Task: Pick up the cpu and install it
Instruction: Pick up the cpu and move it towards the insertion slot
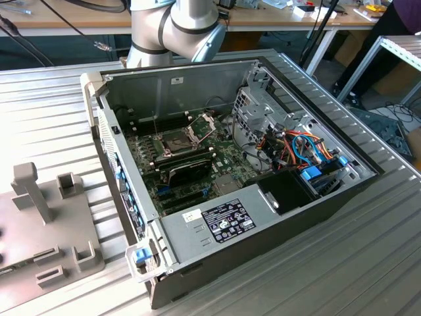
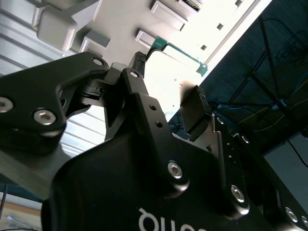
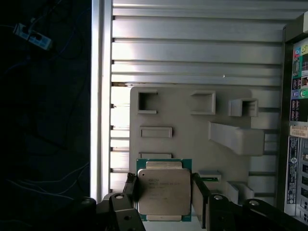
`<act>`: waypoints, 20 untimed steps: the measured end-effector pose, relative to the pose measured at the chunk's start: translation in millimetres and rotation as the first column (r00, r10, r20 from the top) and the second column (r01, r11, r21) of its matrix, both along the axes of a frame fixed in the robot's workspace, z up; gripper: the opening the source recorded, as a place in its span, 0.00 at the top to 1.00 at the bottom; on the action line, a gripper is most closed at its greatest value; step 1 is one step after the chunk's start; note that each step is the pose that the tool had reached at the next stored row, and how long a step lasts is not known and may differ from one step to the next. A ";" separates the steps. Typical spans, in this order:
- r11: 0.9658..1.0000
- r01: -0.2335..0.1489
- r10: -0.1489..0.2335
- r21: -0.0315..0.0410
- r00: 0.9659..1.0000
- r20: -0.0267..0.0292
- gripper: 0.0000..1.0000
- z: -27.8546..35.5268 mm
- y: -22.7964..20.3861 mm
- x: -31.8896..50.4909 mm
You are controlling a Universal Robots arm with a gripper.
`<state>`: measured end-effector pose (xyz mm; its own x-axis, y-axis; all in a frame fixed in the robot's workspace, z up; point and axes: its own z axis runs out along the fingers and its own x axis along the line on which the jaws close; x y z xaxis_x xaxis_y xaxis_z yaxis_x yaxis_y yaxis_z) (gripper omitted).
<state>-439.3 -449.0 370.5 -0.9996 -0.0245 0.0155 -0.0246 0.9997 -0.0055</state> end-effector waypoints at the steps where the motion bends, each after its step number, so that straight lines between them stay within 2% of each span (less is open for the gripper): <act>1: 1.000 0.000 0.000 0.000 1.000 0.000 0.45 0.0 0.0 1.4; 12: 1.000 0.000 0.000 0.000 1.000 0.000 0.45 -0.1 0.0 16.9; 20: 1.000 0.000 0.000 0.000 1.000 0.000 0.45 -0.1 0.0 19.7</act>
<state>-419.5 -449.0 370.4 -0.9996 -0.0244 0.0154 -0.0245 0.9997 -0.0054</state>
